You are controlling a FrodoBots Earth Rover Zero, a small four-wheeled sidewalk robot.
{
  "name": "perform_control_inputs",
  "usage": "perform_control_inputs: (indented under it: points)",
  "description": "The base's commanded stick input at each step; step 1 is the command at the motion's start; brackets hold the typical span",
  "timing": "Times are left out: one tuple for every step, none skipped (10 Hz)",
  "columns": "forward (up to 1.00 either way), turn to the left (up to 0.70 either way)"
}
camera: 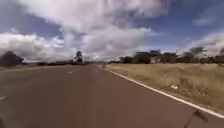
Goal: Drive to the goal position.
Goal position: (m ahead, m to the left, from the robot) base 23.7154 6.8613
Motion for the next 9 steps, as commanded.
perform_control_inputs:
  points:
    - [0.7, 0.0]
    - [0.7, 0.0]
    - [0.7, 0.0]
    - [0.7, 0.0]
    - [0.7, 0.0]
    - [0.7, 0.0]
    - [0.7, 0.0]
    - [0.7, 0.0]
    - [0.7, 0.0]
